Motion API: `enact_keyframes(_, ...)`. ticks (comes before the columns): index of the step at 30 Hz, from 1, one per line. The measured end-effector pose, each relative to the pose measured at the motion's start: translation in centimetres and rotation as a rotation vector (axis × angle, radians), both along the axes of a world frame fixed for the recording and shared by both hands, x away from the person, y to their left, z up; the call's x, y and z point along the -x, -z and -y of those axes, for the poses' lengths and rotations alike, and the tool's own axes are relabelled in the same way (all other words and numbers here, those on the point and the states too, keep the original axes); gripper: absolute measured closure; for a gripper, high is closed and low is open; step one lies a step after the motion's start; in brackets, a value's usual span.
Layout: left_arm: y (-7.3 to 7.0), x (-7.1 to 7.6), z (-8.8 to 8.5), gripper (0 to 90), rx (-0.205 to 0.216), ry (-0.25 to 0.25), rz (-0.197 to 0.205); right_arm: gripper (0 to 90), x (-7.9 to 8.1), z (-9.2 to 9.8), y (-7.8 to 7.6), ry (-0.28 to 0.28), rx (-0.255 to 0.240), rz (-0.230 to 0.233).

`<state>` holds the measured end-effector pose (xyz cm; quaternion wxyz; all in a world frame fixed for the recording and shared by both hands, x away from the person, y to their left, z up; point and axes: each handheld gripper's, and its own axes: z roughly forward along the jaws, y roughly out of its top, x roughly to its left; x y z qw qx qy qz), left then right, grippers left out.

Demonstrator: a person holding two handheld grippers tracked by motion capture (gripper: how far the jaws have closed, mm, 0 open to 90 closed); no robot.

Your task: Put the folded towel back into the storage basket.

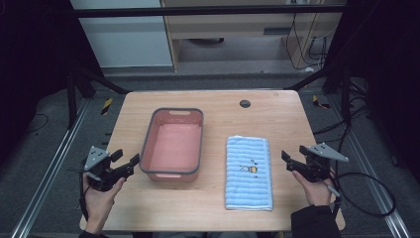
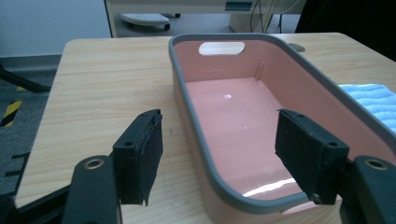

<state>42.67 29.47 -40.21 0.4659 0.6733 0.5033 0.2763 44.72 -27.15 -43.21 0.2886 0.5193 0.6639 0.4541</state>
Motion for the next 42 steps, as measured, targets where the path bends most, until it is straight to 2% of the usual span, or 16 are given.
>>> enact_keyframes(10,-0.8,0.3,3.0,34.7,-0.014,0.07,0.023,30.9,-0.3,-0.3,-1.2,-0.014,0.004,0.002)
enact_keyframes(17,-1.4,0.1,5.3,36.3,-0.015,0.109,0.043,33.1,-0.6,-0.5,-3.1,-0.026,-0.003,0.043)
enact_keyframes(25,-1.9,0.1,8.0,38.1,-0.017,0.157,0.056,35.3,-0.7,-0.7,-4.0,-0.036,-0.011,0.06)
enact_keyframes(31,-1.7,0.1,10.0,39.6,-0.015,0.186,0.051,38.2,-1.2,-0.9,-4.5,-0.034,-0.012,0.062)
enact_keyframes(34,-1.5,0.1,11.2,40.5,-0.016,0.203,0.048,40.1,-1.5,-1.0,-4.7,-0.036,0.004,0.061)
enact_keyframes(38,-1.3,0.2,12.7,40.8,-0.042,0.235,0.041,41.9,-1.8,-1.3,-4.8,-0.034,0.016,0.057)
enact_keyframes(42,-1.0,0.2,14.1,41.4,-0.037,0.259,0.039,43.2,-2.1,-1.5,-4.8,-0.029,0.023,0.054)
